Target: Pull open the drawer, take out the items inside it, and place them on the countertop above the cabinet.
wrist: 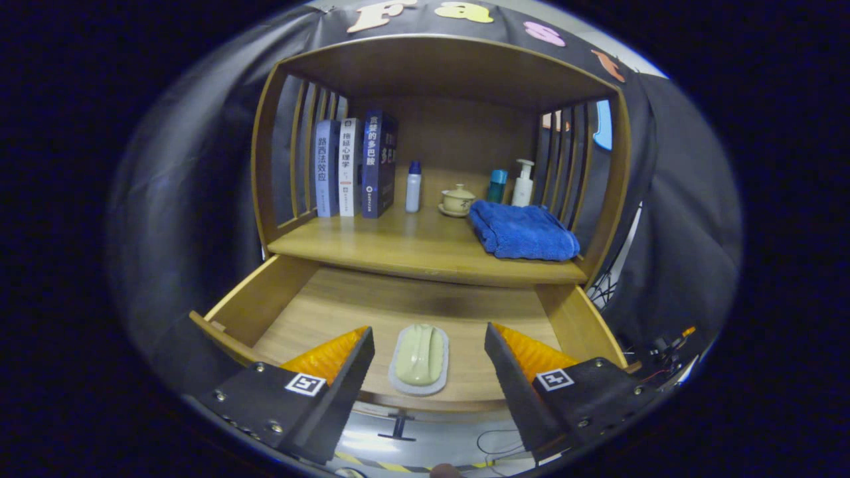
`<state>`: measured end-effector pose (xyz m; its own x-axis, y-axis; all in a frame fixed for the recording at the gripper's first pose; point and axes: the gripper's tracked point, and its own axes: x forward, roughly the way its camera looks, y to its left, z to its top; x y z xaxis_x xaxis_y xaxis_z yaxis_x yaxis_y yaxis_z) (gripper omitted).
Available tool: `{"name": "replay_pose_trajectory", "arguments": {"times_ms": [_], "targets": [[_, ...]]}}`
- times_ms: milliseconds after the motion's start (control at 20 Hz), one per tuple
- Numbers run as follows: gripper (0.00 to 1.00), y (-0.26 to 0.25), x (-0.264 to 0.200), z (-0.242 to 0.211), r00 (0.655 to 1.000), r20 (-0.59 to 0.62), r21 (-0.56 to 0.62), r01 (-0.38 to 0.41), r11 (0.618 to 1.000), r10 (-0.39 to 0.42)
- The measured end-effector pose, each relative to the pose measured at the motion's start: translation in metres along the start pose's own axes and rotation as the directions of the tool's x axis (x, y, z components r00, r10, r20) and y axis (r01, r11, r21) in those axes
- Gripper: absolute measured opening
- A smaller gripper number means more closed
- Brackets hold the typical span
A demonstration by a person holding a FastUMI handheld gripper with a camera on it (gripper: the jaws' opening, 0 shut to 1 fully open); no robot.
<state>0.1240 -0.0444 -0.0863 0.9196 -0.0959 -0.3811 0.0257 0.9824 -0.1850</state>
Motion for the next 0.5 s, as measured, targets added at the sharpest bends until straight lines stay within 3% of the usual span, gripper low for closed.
{"name": "replay_pose_trajectory", "arguments": {"times_ms": [150, 250, 500], "targets": [[0.99, -0.008, 0.021, -0.008, 0.998, -0.066, -0.036, 0.01, 0.999, -0.013], [0.95, -0.005, 0.033, -0.015, 0.994, -0.114, -0.022, -0.008, 1.0, 0.005], [0.95, -0.004, 0.066, -0.035, 0.974, -0.223, 0.005, -0.026, 1.0, 0.026]]}}
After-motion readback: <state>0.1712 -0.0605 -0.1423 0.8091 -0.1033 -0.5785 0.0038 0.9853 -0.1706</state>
